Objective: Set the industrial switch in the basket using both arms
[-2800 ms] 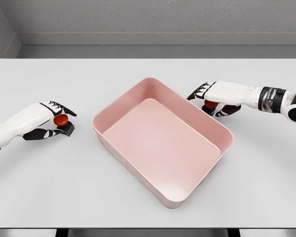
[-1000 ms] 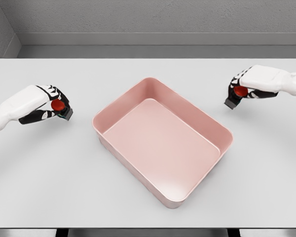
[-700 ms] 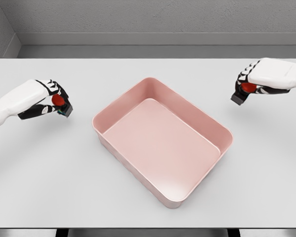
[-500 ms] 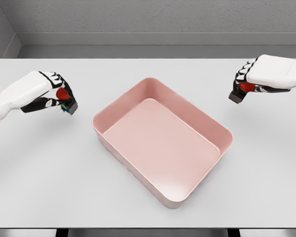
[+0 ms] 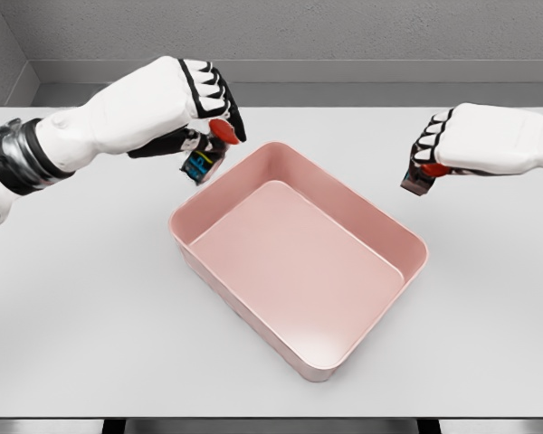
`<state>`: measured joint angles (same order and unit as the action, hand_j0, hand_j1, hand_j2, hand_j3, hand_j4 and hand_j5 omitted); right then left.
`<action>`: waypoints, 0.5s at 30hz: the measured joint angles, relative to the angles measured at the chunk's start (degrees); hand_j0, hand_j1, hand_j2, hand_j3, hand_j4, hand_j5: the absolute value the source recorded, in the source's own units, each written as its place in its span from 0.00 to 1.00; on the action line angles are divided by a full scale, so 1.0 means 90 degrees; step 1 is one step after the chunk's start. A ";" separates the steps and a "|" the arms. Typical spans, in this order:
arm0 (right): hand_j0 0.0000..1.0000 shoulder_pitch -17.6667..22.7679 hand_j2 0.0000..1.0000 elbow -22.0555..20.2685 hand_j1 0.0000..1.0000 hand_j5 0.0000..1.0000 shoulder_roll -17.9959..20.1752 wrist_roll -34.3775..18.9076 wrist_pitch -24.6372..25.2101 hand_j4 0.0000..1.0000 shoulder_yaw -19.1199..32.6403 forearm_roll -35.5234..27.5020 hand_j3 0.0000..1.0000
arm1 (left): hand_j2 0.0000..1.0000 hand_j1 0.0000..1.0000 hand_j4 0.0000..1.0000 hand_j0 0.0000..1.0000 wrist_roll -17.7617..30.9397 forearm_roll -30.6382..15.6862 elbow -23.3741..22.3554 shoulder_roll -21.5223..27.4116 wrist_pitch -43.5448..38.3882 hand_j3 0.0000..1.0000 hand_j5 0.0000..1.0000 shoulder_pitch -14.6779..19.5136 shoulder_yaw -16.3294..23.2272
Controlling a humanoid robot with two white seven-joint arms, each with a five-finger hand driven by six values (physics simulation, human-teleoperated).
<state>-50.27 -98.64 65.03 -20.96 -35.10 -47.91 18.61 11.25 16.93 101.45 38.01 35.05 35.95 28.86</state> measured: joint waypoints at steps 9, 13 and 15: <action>0.49 0.0000 0.49 -0.0095 0.49 0.49 0.0012 -0.0008 -0.0001 0.49 0.0001 0.0007 0.49 | 1.00 1.00 1.00 1.00 0.0117 0.0001 0.0069 -0.0199 0.0004 1.00 1.00 -0.0175 0.0170; 0.49 -0.0030 0.49 -0.0224 0.49 0.49 -0.0041 -0.0011 -0.0001 0.49 -0.0002 0.0004 0.49 | 1.00 1.00 1.00 1.00 0.0114 -0.0046 -0.0082 0.0215 0.0004 1.00 1.00 -0.0810 -0.0412; 0.49 -0.0039 0.49 -0.0251 0.49 0.49 -0.0203 -0.0022 -0.0001 0.49 -0.0008 0.0004 0.49 | 1.00 1.00 1.00 1.00 0.0114 -0.0178 -0.0157 0.0462 0.0005 1.00 1.00 -0.1240 -0.0725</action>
<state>-50.63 -100.90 63.21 -21.16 -35.11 -47.98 18.65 12.27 15.33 100.04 42.17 35.09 24.79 22.34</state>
